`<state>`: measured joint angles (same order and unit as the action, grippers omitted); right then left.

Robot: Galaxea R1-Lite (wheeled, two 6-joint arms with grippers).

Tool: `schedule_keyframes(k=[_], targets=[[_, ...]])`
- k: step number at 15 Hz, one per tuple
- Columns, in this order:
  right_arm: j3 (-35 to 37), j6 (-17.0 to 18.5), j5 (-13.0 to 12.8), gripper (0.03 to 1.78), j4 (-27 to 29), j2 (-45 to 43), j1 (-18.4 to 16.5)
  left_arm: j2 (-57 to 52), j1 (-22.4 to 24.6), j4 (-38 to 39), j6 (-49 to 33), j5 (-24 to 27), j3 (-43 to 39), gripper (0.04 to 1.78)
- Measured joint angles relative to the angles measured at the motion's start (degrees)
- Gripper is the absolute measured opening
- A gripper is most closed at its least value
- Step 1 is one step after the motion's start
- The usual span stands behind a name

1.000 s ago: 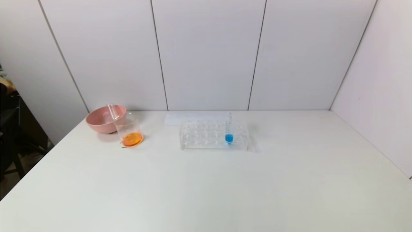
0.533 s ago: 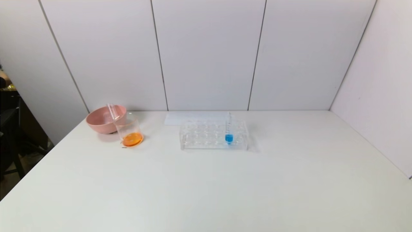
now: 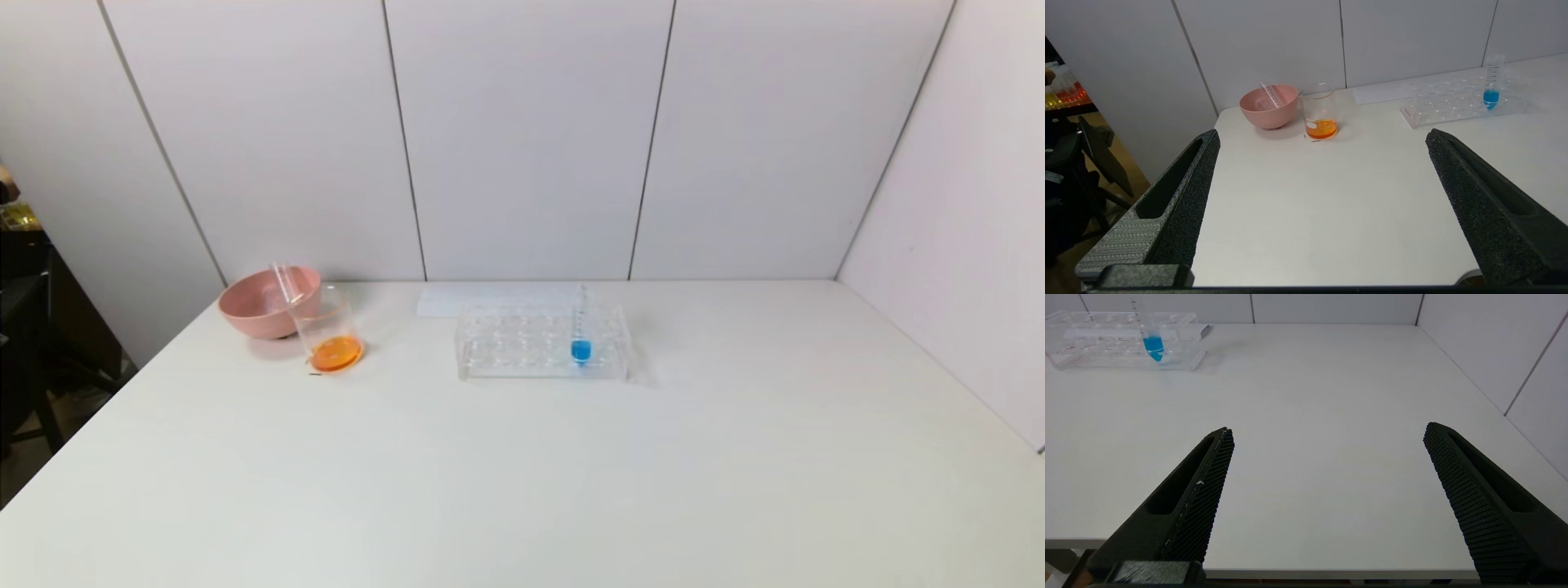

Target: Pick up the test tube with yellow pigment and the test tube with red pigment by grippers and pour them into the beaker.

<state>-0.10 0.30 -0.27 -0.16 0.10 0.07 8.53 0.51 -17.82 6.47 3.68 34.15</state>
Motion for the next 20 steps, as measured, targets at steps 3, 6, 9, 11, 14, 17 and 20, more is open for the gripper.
schedule_keyframes(k=[3, 6, 9, 11, 14, 17, 20], targets=[[0.0, 0.0, 0.0, 1.70, 0.0, 0.0, 0.0, -3.2, 0.0, 8.5, -1.7, -0.3, -8.9, 1.76], [0.0, 0.0, 0.0, 1.70, 0.0, 0.0, 0.0, -6.1, -0.1, 19.2, -2.2, -1.3, -19.2, 1.76], [0.0, 0.0, 0.0, 1.70, 0.0, 0.0, 0.0, -8.0, -0.2, 22.2, -1.2, -1.6, -26.3, 1.76], [0.0, 0.0, 0.0, 1.70, 0.0, 0.0, 0.0, -8.4, -0.2, 23.8, -0.2, -1.5, -30.8, 1.76], [0.0, 0.0, 0.0, 1.70, 0.0, 0.0, 0.0, -8.5, -0.2, 20.3, 1.2, -2.1, -33.7, 1.76], [0.0, 0.0, 0.0, 1.70, 0.0, 0.0, 0.0, -8.5, -0.2, 18.8, 1.3, -2.1, -34.1, 1.76], [0.0, 0.0, 0.0, 1.70, 0.0, 0.0, 0.0, -8.5, -0.2, 18.5, 0.9, -2.2, -34.1, 1.76]])
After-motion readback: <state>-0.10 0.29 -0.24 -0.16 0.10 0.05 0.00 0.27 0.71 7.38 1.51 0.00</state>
